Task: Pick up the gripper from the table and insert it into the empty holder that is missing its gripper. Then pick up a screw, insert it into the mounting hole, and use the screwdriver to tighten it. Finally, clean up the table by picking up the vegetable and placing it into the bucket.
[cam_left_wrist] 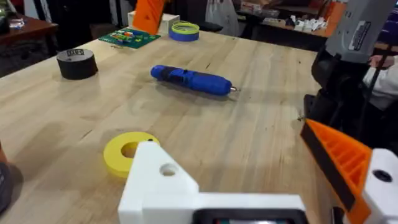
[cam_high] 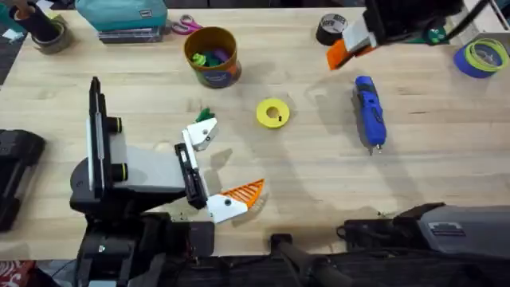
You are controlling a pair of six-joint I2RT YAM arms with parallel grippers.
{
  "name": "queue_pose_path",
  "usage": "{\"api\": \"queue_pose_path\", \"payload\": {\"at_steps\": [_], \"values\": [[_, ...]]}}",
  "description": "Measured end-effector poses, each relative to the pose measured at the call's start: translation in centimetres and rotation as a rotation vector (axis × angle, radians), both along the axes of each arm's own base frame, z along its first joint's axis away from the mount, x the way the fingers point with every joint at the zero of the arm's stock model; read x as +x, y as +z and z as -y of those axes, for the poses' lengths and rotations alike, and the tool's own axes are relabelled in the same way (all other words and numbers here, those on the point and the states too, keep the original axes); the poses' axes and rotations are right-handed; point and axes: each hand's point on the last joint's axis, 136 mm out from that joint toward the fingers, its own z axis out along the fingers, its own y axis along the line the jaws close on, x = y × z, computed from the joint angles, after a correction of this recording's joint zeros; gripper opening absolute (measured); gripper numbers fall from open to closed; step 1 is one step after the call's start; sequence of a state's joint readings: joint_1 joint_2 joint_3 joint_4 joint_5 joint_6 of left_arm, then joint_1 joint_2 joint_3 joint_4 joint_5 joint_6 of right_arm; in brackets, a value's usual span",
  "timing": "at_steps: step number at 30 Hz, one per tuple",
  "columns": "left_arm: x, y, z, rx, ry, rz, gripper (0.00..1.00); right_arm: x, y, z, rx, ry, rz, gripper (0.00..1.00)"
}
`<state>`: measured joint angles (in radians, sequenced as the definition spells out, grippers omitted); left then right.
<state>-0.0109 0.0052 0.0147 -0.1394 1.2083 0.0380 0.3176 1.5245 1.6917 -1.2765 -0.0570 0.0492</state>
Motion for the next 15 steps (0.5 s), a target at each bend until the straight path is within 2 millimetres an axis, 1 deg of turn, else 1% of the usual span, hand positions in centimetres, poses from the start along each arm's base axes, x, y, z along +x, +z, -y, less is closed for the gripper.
{"api": "queue_pose_path", "payload": {"at_steps": [4, 6, 9, 12, 15], "values": [[0.0, 0.0, 0.0, 0.0, 0.0, 0.0, 0.986, 0.6, 2.1, -1.3, 0.096, 0.013, 0.092, 0.009], [0.0, 0.0, 0.0, 0.0, 0.0, 0.0, 0.986, 0.7, 2.7, -1.9, 0.138, 0.024, 0.129, 0.009], [0.0, 0.0, 0.0, 0.0, 0.0, 0.0, 0.986, 0.7, 2.7, -2.6, 0.194, 0.041, 0.166, 0.009], [0.0, 0.0, 0.0, 0.0, 0.0, 0.0, 0.986, 1.1, 2.4, -3.7, 0.26, 0.071, 0.213, 0.009], [0.0, 0.0, 0.0, 0.0, 0.0, 0.0, 0.986, 1.7, 2.1, -5.4, 0.362, 0.124, 0.272, 0.009]]}}
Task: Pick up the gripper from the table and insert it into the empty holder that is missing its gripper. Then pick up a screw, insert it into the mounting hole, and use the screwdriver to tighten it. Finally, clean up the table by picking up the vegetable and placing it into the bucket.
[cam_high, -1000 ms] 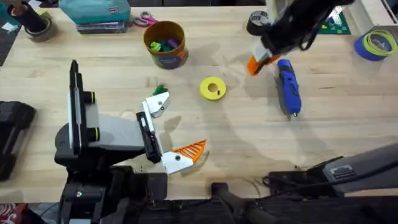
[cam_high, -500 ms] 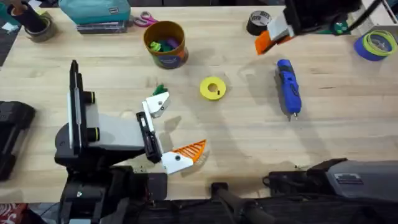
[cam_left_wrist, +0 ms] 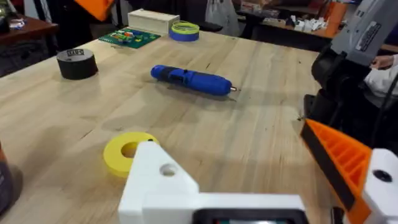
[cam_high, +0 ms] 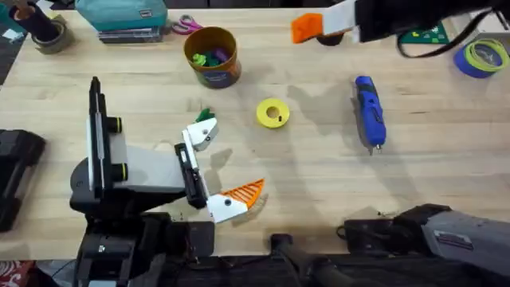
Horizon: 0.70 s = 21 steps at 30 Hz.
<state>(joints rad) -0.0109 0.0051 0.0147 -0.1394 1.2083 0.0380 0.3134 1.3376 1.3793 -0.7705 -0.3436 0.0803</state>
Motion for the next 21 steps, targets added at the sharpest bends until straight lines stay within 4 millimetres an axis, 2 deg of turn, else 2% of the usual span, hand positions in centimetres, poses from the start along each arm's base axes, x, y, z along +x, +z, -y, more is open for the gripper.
{"api": "queue_pose_path", "payload": {"at_steps": [11, 17, 19, 20, 21], "values": [[0.0, 0.0, 0.0, 0.0, 0.0, 0.0, 0.985, -1.3, -1.2, -6.1, 0.468, 0.195, -0.033, 0.009], [0.0, 0.0, 0.0, 0.0, 0.0, 0.0, 0.985, -2.9, -1.6, -7.4, 0.694, 0.263, -0.09, 0.009], [0.0, 0.0, 0.0, 0.0, 0.0, 0.0, 0.985, -3.5, -1.6, -7.5, 0.751, 0.279, -0.111, 0.009], [0.0, 0.0, 0.0, 0.0, 0.0, 0.0, 0.985, -4.7, -1.7, -6.9, 0.847, 0.303, -0.173, 0.009], [0.0, 0.0, 0.0, 0.0, 0.0, 0.0, 0.985, -5.0, -1.9, -6.7, 0.864, 0.307, -0.201, 0.009]]}}
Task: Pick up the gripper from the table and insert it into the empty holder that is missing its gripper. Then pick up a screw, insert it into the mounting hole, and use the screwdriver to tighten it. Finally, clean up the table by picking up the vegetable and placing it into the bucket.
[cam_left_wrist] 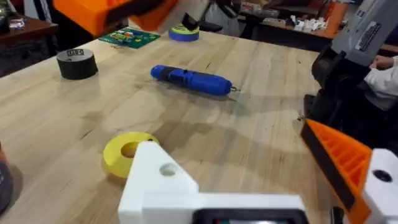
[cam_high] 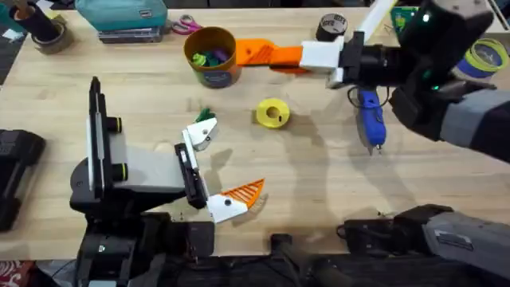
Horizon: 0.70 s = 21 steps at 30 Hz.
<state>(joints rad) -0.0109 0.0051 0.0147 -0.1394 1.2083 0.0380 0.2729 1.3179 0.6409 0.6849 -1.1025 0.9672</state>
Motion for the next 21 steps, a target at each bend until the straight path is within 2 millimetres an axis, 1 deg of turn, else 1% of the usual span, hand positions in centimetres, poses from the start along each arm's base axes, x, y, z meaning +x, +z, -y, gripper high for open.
{"api": "queue_pose_path", "payload": {"at_steps": [2, 6, 8, 10, 14, 21], "values": [[0.0, 0.0, 0.0, 0.0, 0.0, 0.0, 0.985, -0.6, -0.8, 0.1, 0.011, 0.03, -0.06, 0.009], [0.0, 0.0, 0.0, 0.0, 0.0, 0.0, 0.985, -2.0, -3.5, 0.1, 0.006, 0.092, -0.216, 0.009], [0.0, 0.0, 0.0, 0.0, 0.0, 0.0, 0.985, -2.5, -4.3, 0.1, 0.004, 0.123, -0.266, 0.009], [0.0, 0.0, 0.0, 0.0, 0.0, 0.0, 0.985, -2.9, -4.5, 0.0, 0.012, 0.161, -0.275, 0.009], [0.0, 0.0, 0.0, 0.0, 0.0, 0.0, 0.985, -3.5, -3.9, -0.1, 0.033, 0.231, -0.245, 0.009], [0.0, 0.0, 0.0, 0.0, 0.0, 0.0, 0.986, -3.9, -3.8, -0.2, 0.044, 0.291, -0.258, 0.009]]}}
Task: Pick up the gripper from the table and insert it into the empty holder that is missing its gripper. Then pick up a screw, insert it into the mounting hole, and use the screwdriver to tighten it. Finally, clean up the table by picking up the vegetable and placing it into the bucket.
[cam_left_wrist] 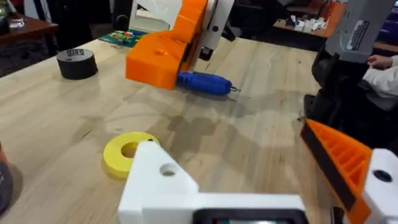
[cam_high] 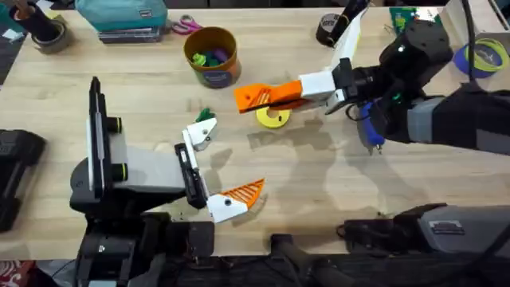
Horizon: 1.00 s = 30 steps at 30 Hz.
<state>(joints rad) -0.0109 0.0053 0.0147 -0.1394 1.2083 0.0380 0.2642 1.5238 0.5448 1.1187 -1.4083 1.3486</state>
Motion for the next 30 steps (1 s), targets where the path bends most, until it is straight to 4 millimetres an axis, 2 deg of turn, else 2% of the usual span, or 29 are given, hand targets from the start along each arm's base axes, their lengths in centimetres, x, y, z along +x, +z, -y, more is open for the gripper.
{"api": "queue_pose_path", "payload": {"at_steps": [5, 8, 16, 22, 23, 30], "values": [[0.0, 0.0, 0.0, 0.0, 0.0, 0.0, 0.986, -0.3, 0.7, 0.0, 0.024, 0.012, 0.043, 0.009], [0.0, 0.0, 0.0, 0.0, 0.0, 0.0, 0.986, -1.2, -0.1, -0.2, 0.013, 0.027, -0.045, 0.009], [0.0, 0.0, 0.0, 0.0, 0.0, 0.0, 0.986, -1.7, -0.4, -0.5, 0.009, 0.039, -0.066, 0.009], [0.0, 0.0, 0.0, 0.0, 0.0, 0.0, 0.986, -3.4, -0.4, -1.9, 0.008, 0.106, -0.056, 0.009], [0.0, 0.0, 0.0, 0.0, 0.0, 0.0, 0.985, -4.2, -0.4, -2.5, 0.01, 0.134, -0.046, 0.009], [0.0, 0.0, 0.0, 0.0, 0.0, 0.0, 0.985, -5.6, -1.2, -3.7, 0.007, 0.144, -0.079, 0.009]]}}
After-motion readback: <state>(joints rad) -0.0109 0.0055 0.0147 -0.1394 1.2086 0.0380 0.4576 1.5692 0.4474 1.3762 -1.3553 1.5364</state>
